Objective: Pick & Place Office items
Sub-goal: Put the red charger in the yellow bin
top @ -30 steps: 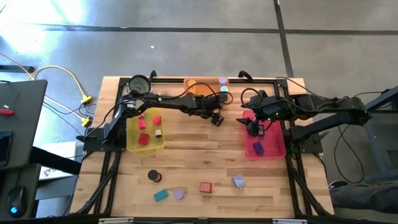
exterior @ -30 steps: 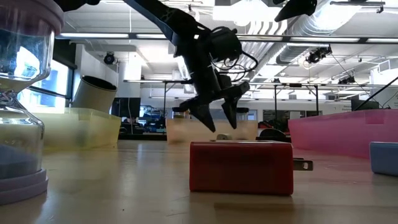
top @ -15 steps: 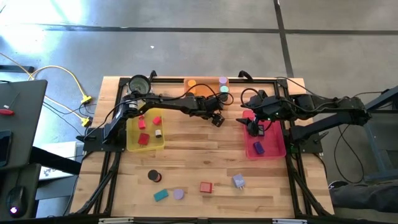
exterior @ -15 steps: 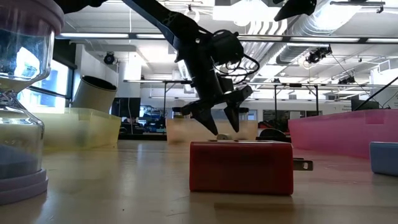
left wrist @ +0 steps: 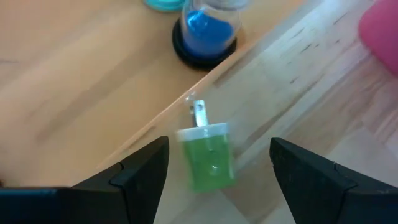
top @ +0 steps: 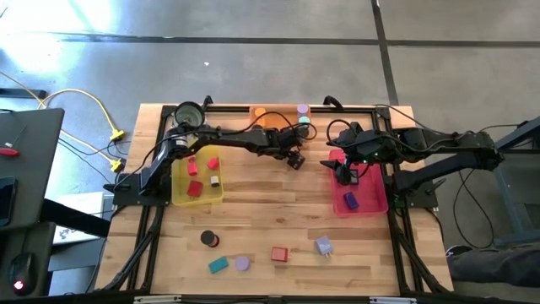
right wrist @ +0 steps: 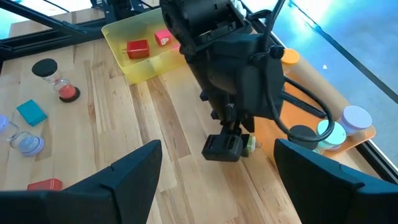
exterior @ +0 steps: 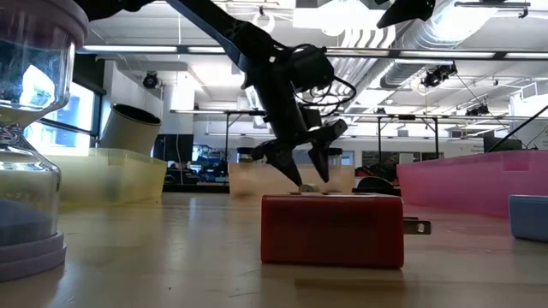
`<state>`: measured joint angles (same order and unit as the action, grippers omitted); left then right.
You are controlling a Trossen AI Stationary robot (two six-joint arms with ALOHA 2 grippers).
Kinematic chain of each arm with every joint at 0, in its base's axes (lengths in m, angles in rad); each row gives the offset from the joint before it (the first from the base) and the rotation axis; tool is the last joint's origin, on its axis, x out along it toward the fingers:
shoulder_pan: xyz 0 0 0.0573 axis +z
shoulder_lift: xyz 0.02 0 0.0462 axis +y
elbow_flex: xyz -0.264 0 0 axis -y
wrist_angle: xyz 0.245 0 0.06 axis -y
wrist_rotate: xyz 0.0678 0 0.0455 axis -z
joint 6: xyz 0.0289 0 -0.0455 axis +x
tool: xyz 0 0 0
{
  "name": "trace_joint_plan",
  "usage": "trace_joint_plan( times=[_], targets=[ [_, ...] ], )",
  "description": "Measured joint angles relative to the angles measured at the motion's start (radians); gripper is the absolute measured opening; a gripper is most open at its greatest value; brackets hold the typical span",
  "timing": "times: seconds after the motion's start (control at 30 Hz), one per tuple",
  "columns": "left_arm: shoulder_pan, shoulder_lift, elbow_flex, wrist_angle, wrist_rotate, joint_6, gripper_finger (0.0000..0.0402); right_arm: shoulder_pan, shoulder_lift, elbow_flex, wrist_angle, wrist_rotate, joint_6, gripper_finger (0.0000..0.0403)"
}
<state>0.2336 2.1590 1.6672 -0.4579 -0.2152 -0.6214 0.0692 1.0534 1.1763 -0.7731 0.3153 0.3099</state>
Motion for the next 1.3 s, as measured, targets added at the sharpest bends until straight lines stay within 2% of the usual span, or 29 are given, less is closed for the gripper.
trace_joint_plan(
  times=[1.3],
  targets=[
    [0.001, 0.017, -0.001, -0.003, -0.024, 0.048, 0.0268, 0.000, 0.000, 0.000, -0.001, 0.000, -0.001, 0.0300]
  ],
)
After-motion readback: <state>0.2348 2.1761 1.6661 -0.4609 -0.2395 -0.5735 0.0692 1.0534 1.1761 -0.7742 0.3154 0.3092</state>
